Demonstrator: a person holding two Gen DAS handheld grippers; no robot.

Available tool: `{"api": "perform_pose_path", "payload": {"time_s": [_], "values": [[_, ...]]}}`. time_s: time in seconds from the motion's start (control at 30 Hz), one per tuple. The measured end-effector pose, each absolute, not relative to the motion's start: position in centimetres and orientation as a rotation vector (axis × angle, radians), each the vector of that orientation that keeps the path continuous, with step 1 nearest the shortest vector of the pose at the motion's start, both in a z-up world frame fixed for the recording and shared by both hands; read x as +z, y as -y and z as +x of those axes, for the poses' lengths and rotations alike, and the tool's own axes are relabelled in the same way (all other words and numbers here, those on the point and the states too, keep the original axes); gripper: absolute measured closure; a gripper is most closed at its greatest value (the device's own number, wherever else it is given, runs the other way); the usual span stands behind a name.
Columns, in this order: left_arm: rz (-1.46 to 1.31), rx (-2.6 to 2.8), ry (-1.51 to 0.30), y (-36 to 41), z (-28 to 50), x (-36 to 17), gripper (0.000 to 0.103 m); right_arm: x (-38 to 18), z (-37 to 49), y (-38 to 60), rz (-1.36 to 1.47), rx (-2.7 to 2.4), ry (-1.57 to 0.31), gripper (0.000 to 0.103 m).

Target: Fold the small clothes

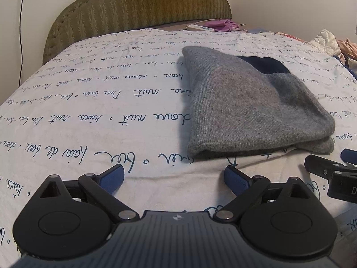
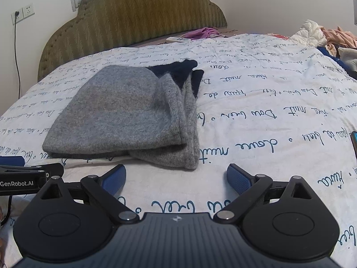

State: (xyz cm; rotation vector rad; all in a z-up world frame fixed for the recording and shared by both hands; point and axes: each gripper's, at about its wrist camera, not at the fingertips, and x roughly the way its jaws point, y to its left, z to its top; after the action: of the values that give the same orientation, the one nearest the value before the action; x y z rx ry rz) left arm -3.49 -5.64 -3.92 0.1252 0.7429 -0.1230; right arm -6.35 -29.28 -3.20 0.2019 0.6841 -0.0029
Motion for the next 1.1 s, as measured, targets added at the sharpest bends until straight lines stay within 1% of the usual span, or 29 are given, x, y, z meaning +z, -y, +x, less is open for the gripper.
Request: {"api": "perform_pose_path", "payload": {"time_s": [0.27, 1.1], "values": [[0.118, -0.119, -0.745, 5.34, -3.56, -4.29, 0.0, -3.33, -6.57, 28.98, 0.182, -0.001, -0.68, 0.005], [0.119, -0.122, -0.738, 5.16, -3.65, -4.83, 0.0, -3.38, -6.91, 28.68, 0.169, 0.026, -0.657, 0.004]]}}
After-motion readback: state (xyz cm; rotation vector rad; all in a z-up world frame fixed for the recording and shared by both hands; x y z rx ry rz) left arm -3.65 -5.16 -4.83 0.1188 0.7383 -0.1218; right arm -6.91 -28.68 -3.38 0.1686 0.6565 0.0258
